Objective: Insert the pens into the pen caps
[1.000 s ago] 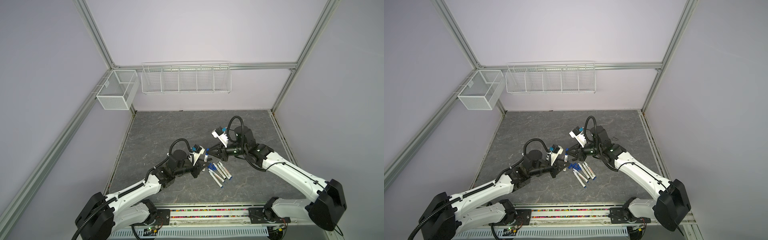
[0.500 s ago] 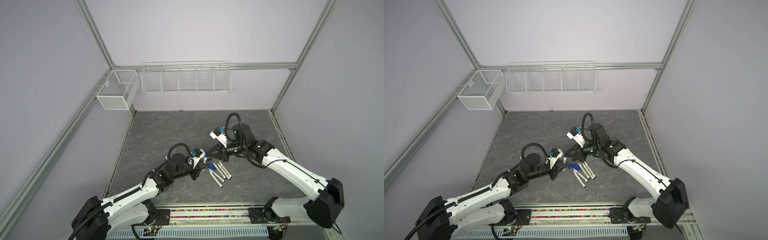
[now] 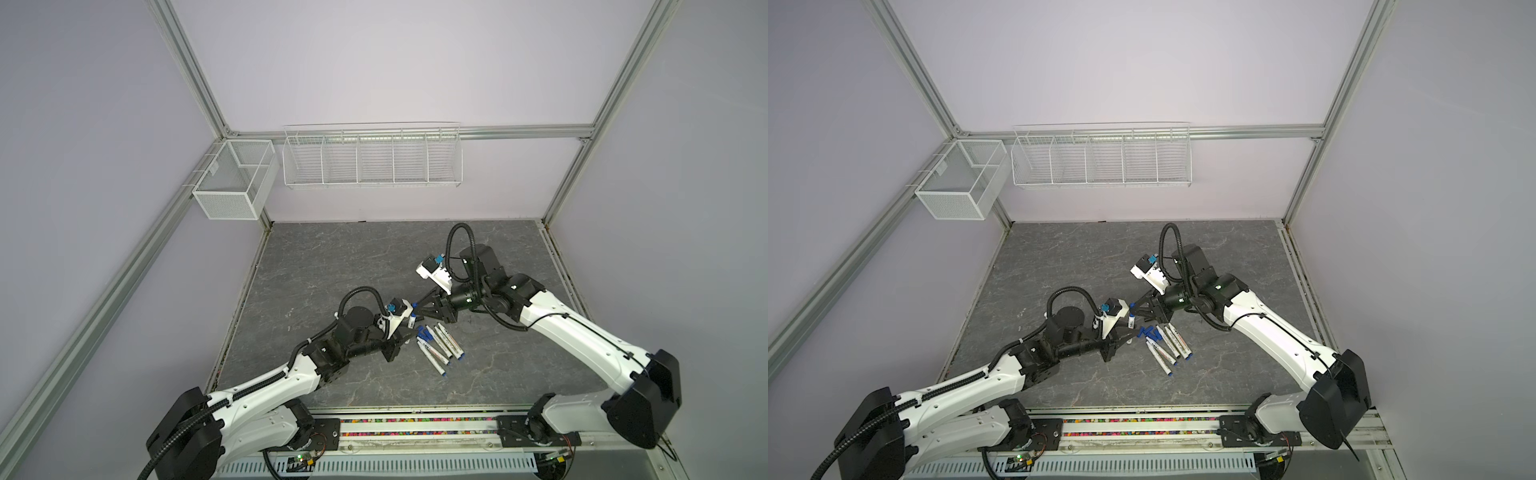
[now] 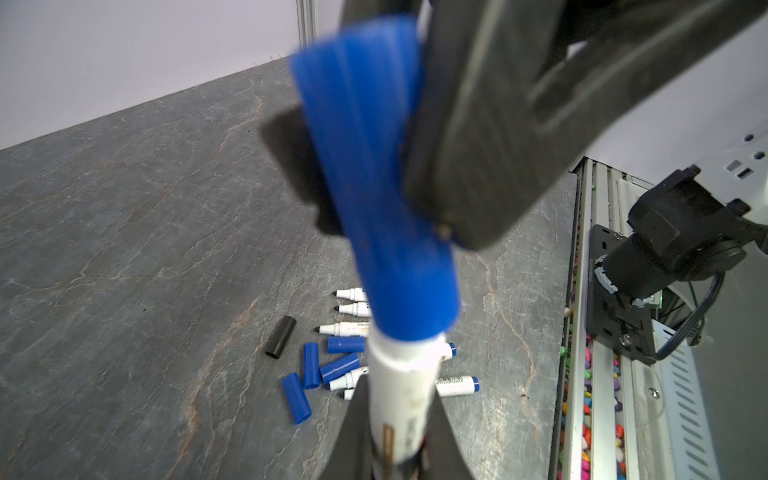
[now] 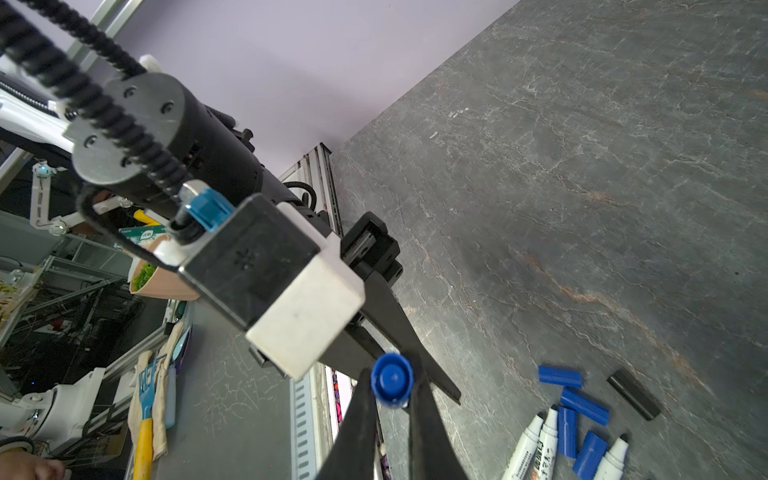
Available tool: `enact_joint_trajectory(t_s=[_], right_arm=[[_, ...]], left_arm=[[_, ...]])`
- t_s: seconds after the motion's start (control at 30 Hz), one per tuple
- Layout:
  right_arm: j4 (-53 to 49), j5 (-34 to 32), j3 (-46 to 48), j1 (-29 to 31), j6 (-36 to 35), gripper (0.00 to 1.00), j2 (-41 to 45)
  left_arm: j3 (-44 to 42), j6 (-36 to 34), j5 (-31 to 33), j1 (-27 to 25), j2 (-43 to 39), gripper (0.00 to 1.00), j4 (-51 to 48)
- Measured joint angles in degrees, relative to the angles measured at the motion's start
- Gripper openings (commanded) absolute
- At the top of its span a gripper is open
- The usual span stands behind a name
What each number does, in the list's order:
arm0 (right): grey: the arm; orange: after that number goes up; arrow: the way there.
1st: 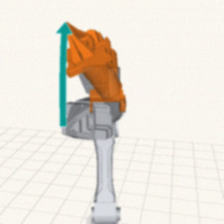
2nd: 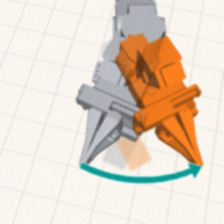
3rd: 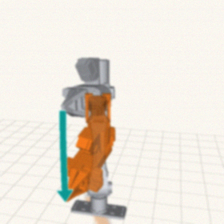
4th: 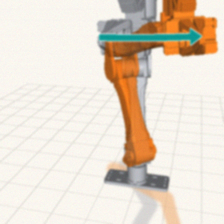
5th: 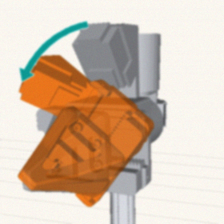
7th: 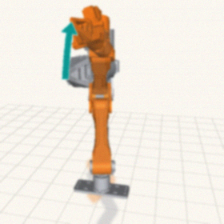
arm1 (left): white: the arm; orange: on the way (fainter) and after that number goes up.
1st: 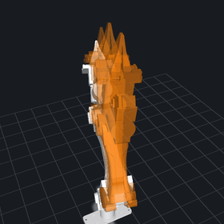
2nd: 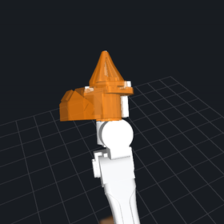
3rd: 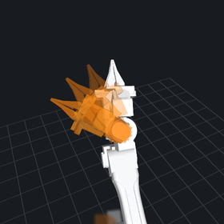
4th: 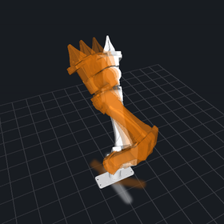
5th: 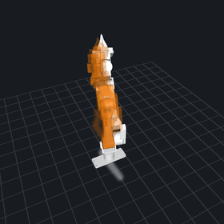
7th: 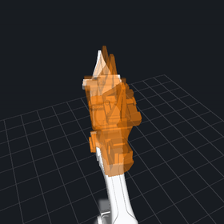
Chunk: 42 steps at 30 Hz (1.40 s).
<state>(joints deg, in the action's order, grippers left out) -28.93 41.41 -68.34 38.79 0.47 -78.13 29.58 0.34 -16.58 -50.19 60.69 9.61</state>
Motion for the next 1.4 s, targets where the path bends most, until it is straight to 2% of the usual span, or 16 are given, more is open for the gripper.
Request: enact_joint_trajectory(t_s=[0.13, 0.3, 0.5, 0.67, 1.03, 1.4], right_arm=[[-1.2, -0.7, -0.5, 0.3, -1.2, 0.14, 0.0], [-2.5, -0.9, -0.5, 0.9, -1.3, 0.35, 0.0], [-2.6, 1.0, 1.0, 2.3, 1.6, 0.46, 2.9], [-1.8, -0.1, 1.2, 2.2, 3.4, 0.48, 6.3], [2.8, -13.5, 1.2, 1.4, 7.2, 0.43, 6.1], [6.2, -15.1, 0.7, 2.7, 9.4, 0.39, 1.9]], left_arm=[[0.0, 0.0, -0.2, -0.1, 0.0, 0.00, 0.0], [-0.2, 0.0, 0.3, 0.0, 0.1, 0.00, 0.0], [-0.2, 0.5, 3.3, 1.0, 1.2, 0.00, 1.0], [-0.2, 0.7, 4.4, 1.1, 1.3, 0.00, 2.1], [-0.2, 0.7, 4.8, 1.0, 1.3, 0.00, 2.5], [-0.2, 0.7, 4.7, 1.0, 1.3, 0.00, 2.5]])
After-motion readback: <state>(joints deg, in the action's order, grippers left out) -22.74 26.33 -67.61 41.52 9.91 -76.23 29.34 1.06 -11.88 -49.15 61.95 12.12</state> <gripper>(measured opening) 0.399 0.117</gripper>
